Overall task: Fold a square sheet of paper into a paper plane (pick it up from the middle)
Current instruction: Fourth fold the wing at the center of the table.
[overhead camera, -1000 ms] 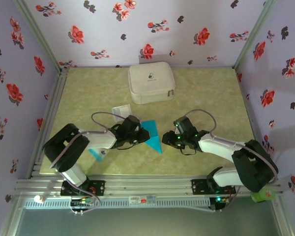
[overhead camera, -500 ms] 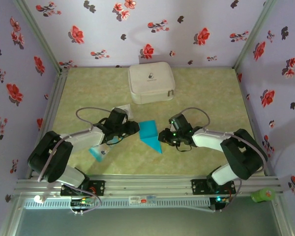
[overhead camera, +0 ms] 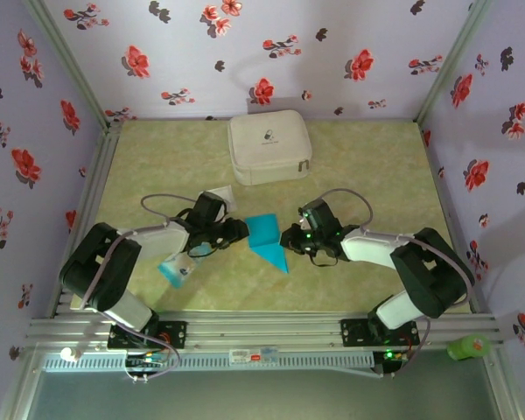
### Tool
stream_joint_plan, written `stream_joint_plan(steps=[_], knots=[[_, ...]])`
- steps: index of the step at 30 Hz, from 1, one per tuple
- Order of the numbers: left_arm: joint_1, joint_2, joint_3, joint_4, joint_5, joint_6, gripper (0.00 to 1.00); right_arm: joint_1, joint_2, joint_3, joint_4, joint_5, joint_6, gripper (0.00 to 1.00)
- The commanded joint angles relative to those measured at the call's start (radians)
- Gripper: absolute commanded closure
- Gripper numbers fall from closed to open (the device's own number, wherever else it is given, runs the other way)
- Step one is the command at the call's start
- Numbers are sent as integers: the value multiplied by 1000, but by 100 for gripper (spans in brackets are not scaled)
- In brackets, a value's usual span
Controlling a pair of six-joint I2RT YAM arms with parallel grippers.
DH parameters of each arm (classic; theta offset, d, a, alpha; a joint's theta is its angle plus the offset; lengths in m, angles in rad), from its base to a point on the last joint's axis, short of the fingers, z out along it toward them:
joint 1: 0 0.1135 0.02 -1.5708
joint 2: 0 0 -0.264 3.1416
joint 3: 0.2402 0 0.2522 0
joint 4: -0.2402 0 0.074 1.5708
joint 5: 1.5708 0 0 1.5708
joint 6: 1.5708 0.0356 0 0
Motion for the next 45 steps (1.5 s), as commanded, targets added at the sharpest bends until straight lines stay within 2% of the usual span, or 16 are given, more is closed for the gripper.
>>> stream_joint_plan(steps=[1,12,45], knots=[[17,7,-5,32,39,-16,63,-7,26,-12,53,-24,16,90],[42,39,-12,113,101,-62,61,-30,22,-66,182,-72,61,93],[47,132,42,142,131,-74,58,-84,-49,-197,433,-161,144,98]])
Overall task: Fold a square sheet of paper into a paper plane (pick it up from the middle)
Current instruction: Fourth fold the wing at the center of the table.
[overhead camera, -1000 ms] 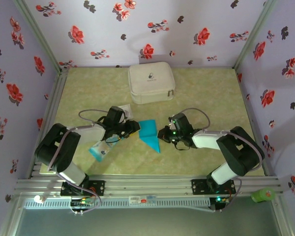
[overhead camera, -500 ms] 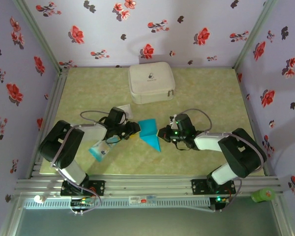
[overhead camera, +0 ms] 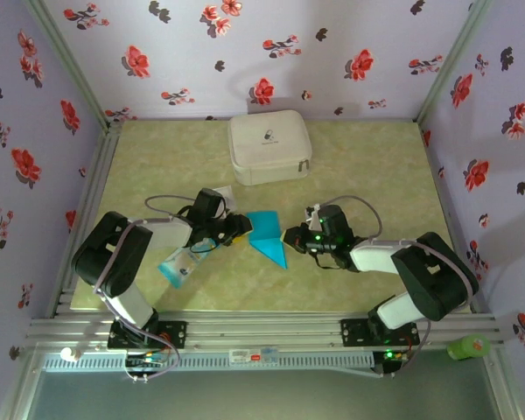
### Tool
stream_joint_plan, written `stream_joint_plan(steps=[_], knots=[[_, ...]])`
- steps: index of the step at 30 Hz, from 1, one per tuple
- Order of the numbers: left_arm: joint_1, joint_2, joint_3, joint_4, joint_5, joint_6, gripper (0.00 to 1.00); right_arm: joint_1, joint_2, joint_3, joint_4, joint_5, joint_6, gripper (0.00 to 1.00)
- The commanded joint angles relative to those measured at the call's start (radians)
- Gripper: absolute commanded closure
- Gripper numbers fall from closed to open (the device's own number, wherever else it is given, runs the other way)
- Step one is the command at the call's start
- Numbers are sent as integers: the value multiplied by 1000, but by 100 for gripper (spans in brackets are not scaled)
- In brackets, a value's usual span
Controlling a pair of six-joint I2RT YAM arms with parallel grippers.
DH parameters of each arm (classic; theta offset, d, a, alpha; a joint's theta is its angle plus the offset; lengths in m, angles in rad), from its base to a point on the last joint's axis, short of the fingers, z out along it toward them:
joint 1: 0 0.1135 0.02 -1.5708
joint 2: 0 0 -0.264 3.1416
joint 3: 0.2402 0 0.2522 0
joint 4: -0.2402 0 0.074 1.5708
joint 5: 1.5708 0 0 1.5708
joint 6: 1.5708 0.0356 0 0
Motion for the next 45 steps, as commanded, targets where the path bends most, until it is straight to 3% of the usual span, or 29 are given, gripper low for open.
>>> stream_joint_plan(steps=[1,26,37,45], knots=[[8,23,20,29,30,-15,58,-10,-17,-20,61,-21,26,98],[10,69,9,160,45,-62,76,-24,-18,-26,50,-23,20,97],[9,61,3,102,10,-49,65,-26,-19,-31,81,-26,33,97],[8,87,15,136,41,-52,71,-26,-14,-34,92,-34,35,97]])
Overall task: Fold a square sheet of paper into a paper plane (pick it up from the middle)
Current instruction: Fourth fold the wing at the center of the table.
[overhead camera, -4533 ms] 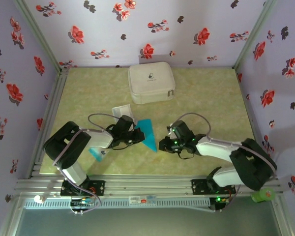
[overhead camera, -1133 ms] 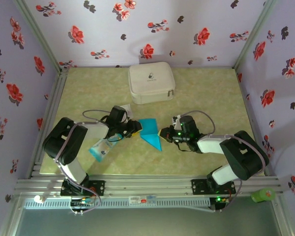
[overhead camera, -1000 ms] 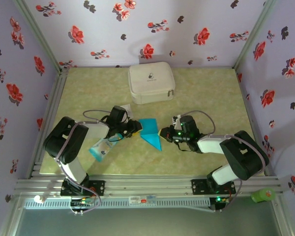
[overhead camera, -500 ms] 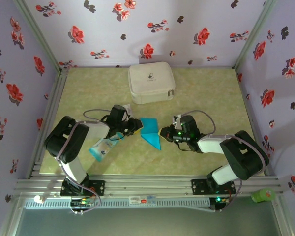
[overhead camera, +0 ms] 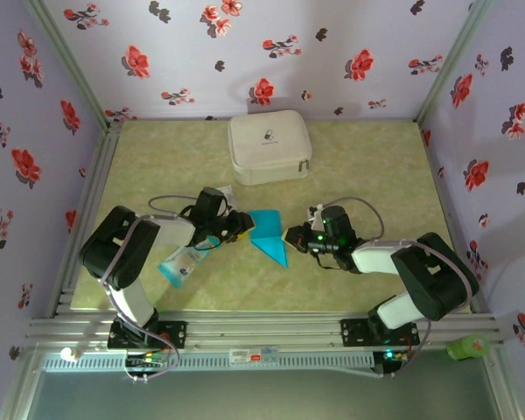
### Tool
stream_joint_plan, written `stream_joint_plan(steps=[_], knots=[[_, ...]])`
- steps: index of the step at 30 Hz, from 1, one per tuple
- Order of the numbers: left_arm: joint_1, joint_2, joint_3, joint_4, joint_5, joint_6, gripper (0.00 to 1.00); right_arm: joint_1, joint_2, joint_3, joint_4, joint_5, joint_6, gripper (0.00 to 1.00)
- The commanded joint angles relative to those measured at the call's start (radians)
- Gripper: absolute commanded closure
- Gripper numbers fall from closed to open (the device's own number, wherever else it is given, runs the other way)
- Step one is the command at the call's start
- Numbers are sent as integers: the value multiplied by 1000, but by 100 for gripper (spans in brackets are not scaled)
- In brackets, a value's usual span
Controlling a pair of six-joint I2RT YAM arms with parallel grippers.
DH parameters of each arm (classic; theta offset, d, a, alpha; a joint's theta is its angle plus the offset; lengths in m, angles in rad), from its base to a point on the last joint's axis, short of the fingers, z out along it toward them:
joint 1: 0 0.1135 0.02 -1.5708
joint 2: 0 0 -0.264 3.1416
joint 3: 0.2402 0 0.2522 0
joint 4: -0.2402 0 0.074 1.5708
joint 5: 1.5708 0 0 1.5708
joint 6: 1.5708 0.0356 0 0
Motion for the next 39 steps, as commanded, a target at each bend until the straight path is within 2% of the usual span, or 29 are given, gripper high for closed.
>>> stream_joint_plan(steps=[1,6,11,17,22,25,29,32,36,39], knots=[[7,24,10,8,18,4,71,-7,-14,-10,33,-19,8,98],[7,35,12,12,20,5,74,-7,-7,-12,39,-23,9,97],[6,31,6,31,27,7,87,-7,-3,-10,39,-24,9,97],[6,11,-11,60,20,7,98,-8,2,-2,-4,-14,-12,94],[6,-66,-52,40,-57,3,100,-8,-36,54,-206,33,-96,83],[0,-119,-75,29,-109,-11,100,-7,-99,106,-444,148,-192,71],[-29,-177,-112,37,-196,-71,100,8,-217,135,-617,311,-289,65],[-57,-203,-130,29,-259,-120,100,70,-303,121,-639,427,-385,63],[-88,-221,-136,33,-303,-163,100,293,-346,97,-586,662,-596,63],[-96,-229,-129,31,-310,-175,100,439,-287,113,-539,781,-747,73]])
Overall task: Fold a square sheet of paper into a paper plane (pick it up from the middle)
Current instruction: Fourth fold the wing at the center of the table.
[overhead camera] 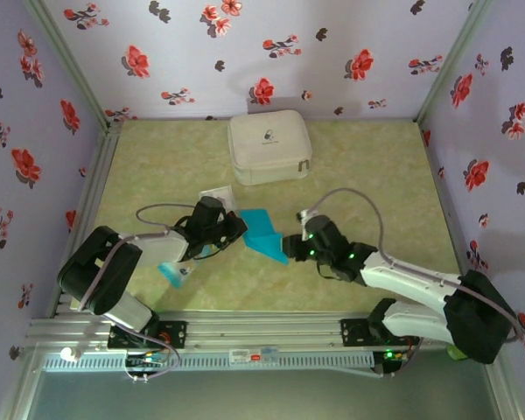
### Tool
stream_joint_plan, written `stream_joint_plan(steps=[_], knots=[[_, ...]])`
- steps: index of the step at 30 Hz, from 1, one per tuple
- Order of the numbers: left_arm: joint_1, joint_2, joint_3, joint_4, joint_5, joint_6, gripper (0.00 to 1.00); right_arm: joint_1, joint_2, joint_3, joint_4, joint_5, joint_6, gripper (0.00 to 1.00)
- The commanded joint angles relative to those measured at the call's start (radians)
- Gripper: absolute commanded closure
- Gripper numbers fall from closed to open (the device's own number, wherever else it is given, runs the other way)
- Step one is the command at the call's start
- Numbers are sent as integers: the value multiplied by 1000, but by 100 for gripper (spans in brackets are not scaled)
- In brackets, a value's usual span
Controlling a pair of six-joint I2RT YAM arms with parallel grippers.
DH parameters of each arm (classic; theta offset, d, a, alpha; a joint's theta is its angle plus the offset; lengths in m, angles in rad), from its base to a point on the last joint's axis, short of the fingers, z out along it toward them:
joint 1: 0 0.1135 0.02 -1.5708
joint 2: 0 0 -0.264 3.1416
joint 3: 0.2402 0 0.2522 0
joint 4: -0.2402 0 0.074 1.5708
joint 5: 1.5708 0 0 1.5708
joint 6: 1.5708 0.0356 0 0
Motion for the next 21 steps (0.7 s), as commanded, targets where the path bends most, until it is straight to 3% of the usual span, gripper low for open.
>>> stream_joint_plan(steps=[1,8,13,21], knots=[[-7,-32,-3,3,-53,-41,100,122,67,16,14,234,-240,74],[-7,-45,4,-19,-43,-41,100,277,250,54,168,456,-432,65],[-7,-39,13,-28,-28,-38,100,280,343,84,174,502,-462,59],[-7,-38,20,-32,-15,-35,100,282,409,94,190,568,-447,64]])
